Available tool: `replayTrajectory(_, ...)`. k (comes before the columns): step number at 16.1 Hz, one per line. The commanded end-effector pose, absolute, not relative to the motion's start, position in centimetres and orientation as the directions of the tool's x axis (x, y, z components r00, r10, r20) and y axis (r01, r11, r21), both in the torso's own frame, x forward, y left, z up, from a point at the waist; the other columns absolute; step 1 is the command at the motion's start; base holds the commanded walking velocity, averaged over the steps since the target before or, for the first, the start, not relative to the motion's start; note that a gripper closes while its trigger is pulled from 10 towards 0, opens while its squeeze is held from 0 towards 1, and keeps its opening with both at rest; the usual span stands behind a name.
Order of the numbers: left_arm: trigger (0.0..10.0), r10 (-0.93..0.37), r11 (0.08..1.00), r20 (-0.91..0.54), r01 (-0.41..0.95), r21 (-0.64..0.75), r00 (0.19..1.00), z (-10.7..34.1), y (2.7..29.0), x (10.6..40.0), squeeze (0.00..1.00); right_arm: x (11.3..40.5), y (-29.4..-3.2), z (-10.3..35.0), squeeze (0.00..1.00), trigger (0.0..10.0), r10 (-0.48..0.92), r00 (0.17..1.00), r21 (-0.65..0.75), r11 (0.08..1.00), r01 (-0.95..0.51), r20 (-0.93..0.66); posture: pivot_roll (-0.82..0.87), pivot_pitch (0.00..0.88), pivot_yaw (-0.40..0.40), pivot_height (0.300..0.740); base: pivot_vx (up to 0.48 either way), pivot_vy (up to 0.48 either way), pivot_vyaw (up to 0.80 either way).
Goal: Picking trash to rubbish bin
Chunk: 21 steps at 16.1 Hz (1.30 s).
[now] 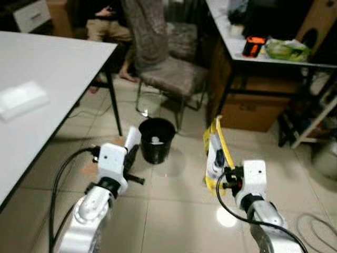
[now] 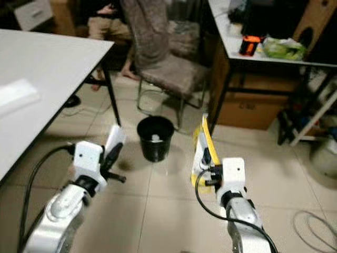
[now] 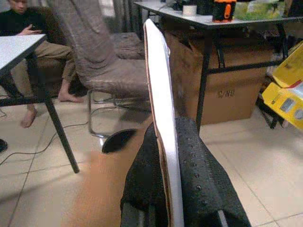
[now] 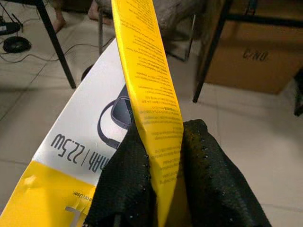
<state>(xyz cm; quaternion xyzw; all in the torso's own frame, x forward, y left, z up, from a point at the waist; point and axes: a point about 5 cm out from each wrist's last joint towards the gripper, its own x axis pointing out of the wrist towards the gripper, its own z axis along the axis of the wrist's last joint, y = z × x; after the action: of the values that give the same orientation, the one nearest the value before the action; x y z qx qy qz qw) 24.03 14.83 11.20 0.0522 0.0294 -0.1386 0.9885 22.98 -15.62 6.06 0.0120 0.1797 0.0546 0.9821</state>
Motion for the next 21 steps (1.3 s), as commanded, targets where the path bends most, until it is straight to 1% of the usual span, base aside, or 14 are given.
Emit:
replayTrajectory(1,10.0,-0.281,0.952,-0.063,0.286,0.111,0.958,11.5,14.8,24.1,0.0,23.3,-15.2,6.4,0.0,10.0,0.144,0.927,0.04,0.99,-0.138,-0.346,0.02,0.064,-0.066,0.74,0.352,0.0,0.0)
replayTrajectory(3,10.0,-0.264,0.954,-0.069,0.271,0.128,0.962,11.2,15.0,24.2,0.0,23.5,-14.8,6.4,0.0,10.0,0.162,0.925,0.032,0.986,-0.161,-0.343,0.02,0.064,-0.066,0.74,0.352,0.0,0.0)
replayTrajectory(5,10.0,-0.248,0.96,-0.074,0.255,0.119,0.966,11.0,15.3,24.3,0.0,24.0,-14.9,6.4,0.0,10.0,0.139,0.937,-0.043,0.986,-0.161,-0.322,0.02,0.068,-0.071,0.74,0.368,0.0,0.0)
replayTrajectory(6,10.0,-0.243,0.96,-0.076,0.251,0.123,0.967,10.9,15.4,24.3,0.0,24.0,-14.9,6.5,0.0,10.0,0.143,0.938,-0.059,0.984,-0.17,-0.316,0.02,0.072,-0.073,0.74,0.379,0.0,0.0)
replayTrajectory(14,10.0,-0.248,0.957,-0.084,0.257,0.131,0.965,10.7,15.6,24.4,0.0,24.2,-14.7,6.0,0.0,10.0,0.177,0.927,-0.023,0.98,-0.195,-0.332,0.03,0.075,-0.071,0.74,0.403,0.0,0.0)
replayTrajectory(17,10.0,-0.252,0.956,-0.084,0.261,0.133,0.964,10.6,15.5,24.6,0.0,24.2,-14.6,5.5,0.0,10.0,0.21,0.911,-0.032,0.971,-0.236,-0.356,0.03,0.072,-0.064,0.74,0.402,0.0,0.0)
replayTrajectory(21,10.0,-0.259,0.952,-0.102,0.272,0.141,0.96,10.1,15.6,24.5,0.0,24.5,-14.9,5.0,0.0,10.0,0.198,0.908,-0.043,0.972,-0.23,-0.369,0.03,0.074,-0.061,0.74,0.402,0.0,0.0)
